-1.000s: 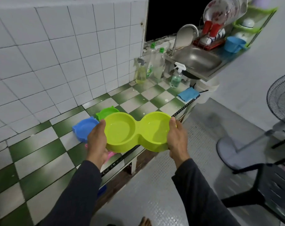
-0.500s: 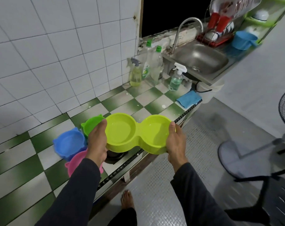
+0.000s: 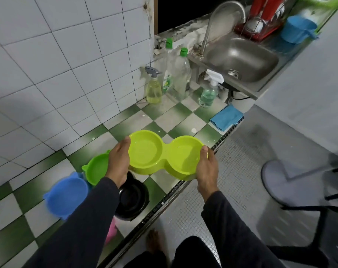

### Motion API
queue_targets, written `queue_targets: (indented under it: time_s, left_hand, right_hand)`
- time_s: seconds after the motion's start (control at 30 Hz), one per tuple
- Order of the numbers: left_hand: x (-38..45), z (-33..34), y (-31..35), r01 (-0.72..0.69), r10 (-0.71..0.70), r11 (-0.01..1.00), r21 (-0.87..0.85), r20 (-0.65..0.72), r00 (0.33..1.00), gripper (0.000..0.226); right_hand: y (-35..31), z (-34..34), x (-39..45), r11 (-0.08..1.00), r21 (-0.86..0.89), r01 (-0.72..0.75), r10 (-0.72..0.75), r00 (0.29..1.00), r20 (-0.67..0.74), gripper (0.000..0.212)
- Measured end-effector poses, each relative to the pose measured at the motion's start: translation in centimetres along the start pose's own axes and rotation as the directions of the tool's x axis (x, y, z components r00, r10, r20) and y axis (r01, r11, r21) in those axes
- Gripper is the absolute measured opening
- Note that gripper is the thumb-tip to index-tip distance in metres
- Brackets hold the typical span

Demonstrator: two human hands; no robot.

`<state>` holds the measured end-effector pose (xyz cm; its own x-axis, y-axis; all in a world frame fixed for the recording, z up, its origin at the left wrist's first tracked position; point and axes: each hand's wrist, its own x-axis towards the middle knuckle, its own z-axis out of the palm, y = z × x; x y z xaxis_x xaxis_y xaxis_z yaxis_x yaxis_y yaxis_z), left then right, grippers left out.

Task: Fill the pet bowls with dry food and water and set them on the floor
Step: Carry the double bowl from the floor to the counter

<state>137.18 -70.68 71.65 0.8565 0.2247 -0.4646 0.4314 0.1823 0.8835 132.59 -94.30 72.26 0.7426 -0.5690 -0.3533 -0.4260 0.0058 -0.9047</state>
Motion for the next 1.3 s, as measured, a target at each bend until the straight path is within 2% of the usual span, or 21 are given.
queue_targets:
  time_s: [0.07, 0.17, 0.37, 0.43, 0.57, 0.7, 0.87, 1.0, 1.07, 1.17, 1.3]
  left_hand:
    - [1.3, 0.2, -0.1, 0.009, -0.009, 0.999, 0.04, 0.007, 1.0, 0.07]
    - [3.4, 0.9, -0.2, 0.03, -0.03, 0.997, 0.076, -0.01, 1.0, 0.062]
    - [6.8, 2.0, -0.4, 0.007, -0.001, 0.982, 0.187, -0.032, 0.999, 0.062]
    - [7.7, 2.6, -0.3, -0.004, 0.014, 0.975, 0.223, -0.045, 0.999, 0.049]
    - [9.6, 3.4, -0.2, 0.043, -0.03, 0.968, 0.246, -0.058, 0.998, 0.034]
    - [11.5, 4.1, -0.5, 0.082, -0.076, 0.973, 0.217, -0.037, 0.996, 0.016]
    - [13.9, 4.8, -1.0, 0.087, -0.094, 0.953, 0.289, 0.009, 0.996, 0.021]
    - [15.6, 4.6, -1.9, 0.072, -0.098, 0.942, 0.328, 0.061, 0.993, 0.027]
    - [16.1, 4.8, -1.9, 0.056, -0.078, 0.938, 0.343, 0.051, 0.996, 0.031]
    - [16.9, 4.9, -2.1, 0.06, -0.067, 0.936, 0.347, 0.008, 0.998, 0.022]
    - [17.3, 5.1, -2.6, 0.048, -0.059, 0.935, 0.352, 0.022, 0.998, 0.025]
  right_hand:
    - [0.3, 0.4, 1.0, 1.0, 0.008, -0.025, 0.025, 1.0, 0.008, 0.047]
    - [0.6, 0.8, 2.7, 0.999, 0.022, -0.049, 0.048, 0.998, 0.038, 0.04]
    - [1.0, 1.2, 6.2, 0.999, -0.006, -0.05, 0.05, 0.993, 0.105, 0.019]
    - [1.1, 1.3, 7.3, 0.998, -0.021, -0.051, 0.053, 0.99, 0.127, 0.02]
    - [1.5, 1.5, 8.7, 0.995, -0.073, -0.07, 0.085, 0.969, 0.23, 0.041]
    - [2.0, 1.5, 9.9, 0.987, -0.122, -0.102, 0.134, 0.944, 0.301, 0.035]
    - [3.5, 1.0, 11.0, 0.973, -0.227, -0.052, 0.13, 0.93, 0.345, 0.035]
    - [5.1, 0.7, 11.8, 0.955, -0.297, -0.01, 0.127, 0.918, 0.377, 0.026]
    - [5.4, 0.4, 12.2, 0.947, -0.323, 0.0, 0.135, 0.908, 0.397, 0.021]
    - [5.9, 0.1, 12.9, 0.931, -0.364, 0.02, 0.144, 0.896, 0.419, 0.024]
    - [6.4, 0.3, 13.5, 0.925, -0.38, -0.005, 0.18, 0.886, 0.428, 0.026]
